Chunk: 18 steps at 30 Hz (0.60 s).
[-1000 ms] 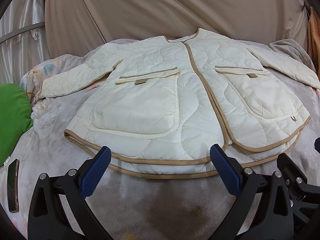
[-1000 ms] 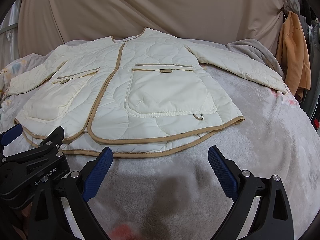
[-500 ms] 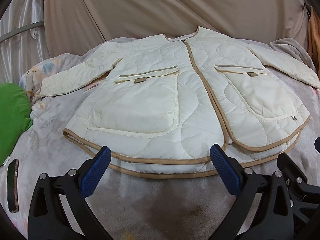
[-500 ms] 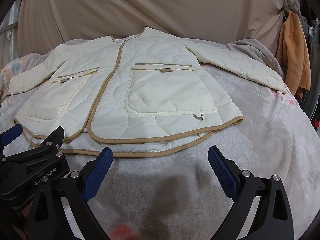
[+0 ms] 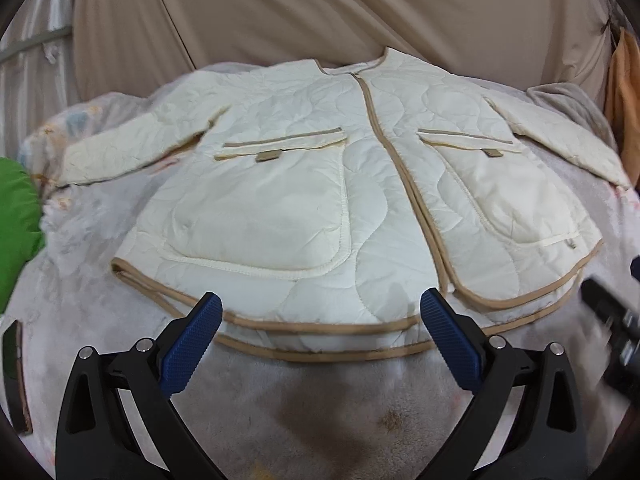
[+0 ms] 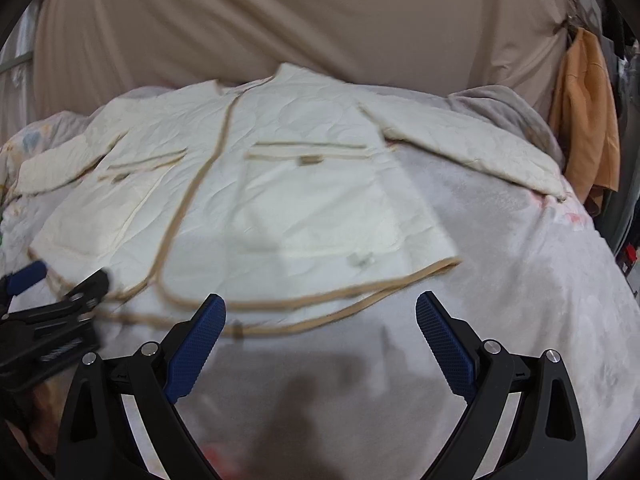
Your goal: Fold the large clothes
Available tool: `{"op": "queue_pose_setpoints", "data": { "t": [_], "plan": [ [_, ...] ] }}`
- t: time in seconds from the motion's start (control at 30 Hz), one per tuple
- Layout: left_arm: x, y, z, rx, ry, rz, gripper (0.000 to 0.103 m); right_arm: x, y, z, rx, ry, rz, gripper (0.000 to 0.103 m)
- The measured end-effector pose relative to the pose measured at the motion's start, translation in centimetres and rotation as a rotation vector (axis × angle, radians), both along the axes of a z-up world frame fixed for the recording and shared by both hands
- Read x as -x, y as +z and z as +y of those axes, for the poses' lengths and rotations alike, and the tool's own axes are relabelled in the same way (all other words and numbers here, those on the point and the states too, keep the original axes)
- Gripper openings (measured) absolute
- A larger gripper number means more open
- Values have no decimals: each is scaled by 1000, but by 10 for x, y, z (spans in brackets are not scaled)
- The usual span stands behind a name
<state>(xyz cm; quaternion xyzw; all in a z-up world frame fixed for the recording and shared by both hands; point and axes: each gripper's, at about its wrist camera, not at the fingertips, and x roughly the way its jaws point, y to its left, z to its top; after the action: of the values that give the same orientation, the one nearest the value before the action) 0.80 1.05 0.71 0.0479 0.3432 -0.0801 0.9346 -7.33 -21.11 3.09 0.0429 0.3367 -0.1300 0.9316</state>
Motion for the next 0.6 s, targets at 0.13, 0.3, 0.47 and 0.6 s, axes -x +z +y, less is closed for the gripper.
{"op": "queue_pose_setpoints", "data": {
  "t": [0.13,0.3,0.47,0.6],
  "plan": [
    [-29,22,23,67,6,4,97,-17,23,-95,-49,-94,-39,94],
    [-69,40,45,70,82,-48,97,-66,15,-244,-198,-231,-37,94],
    [-106,41,49,1,125,-29,97,-93,-11,-368,-379,-465,-82,92],
    [-130,43,49,-23,114,-45,97,-103,-36,-432,-512,-618,-98,85]
  ]
}}
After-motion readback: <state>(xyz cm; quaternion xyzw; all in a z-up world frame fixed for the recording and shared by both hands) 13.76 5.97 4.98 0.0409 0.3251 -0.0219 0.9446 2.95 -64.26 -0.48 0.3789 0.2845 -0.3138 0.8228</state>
